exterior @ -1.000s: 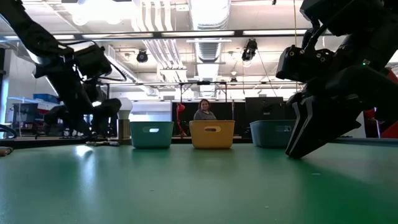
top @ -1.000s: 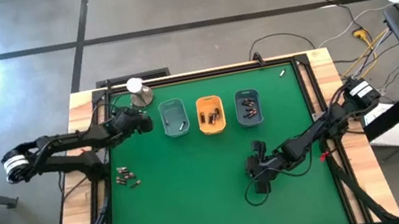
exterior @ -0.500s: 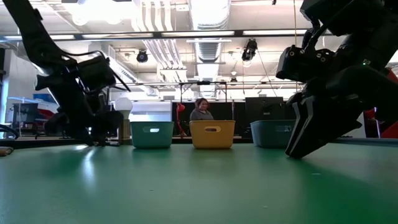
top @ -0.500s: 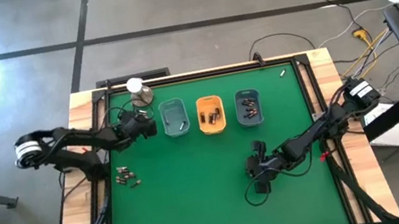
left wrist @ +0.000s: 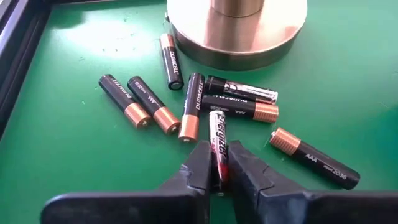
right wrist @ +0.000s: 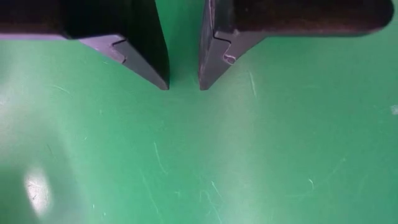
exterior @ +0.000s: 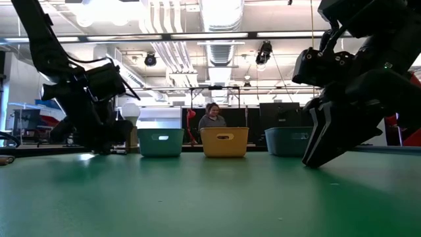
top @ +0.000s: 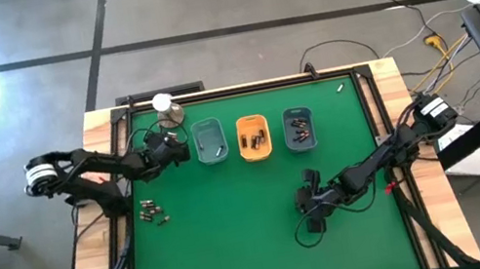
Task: Sort batteries
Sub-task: Put the silver battery into the green bin
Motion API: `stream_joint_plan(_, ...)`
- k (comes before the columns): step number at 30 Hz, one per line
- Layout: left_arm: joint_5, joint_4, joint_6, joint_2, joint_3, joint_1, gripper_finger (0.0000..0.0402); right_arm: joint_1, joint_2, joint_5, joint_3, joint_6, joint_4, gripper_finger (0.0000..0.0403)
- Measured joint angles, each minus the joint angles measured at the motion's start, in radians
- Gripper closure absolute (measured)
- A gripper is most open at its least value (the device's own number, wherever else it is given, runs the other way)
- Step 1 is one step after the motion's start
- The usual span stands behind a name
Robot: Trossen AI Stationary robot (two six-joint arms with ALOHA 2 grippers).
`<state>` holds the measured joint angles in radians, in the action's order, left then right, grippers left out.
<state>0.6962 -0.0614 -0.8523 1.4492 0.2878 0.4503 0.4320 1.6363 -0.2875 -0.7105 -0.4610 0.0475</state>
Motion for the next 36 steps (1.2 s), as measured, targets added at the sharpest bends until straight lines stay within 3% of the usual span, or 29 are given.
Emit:
stream_joint_plan(7,-0.026,0.046,0.048,-0.058,-0.005,-0.020,0.0390,0.002,0.000,-0.001,0.000,0.000,0.001,0.0310)
stream_joint_plan(16,-0.129,0.182,0.049,-0.269,-0.006,-0.111,0.0390,0.003,0.000,0.000,0.000,0.002,0.000,0.0321)
stream_joint_plan(22,-0.112,0.307,0.149,-0.382,0.092,-0.217,0.0390,0.003,0.000,0.000,0.000,0.005,0.000,0.0328)
stream_joint_plan(29,-0.069,0.342,0.368,-0.366,0.280,-0.297,0.0391,0.003,0.000,0.000,0.000,0.005,0.000,0.0318)
stream_joint_plan(36,-0.227,0.321,0.566,-0.231,0.383,-0.295,0.0391,0.013,0.000,-0.005,0.000,-0.011,0.000,0.0314)
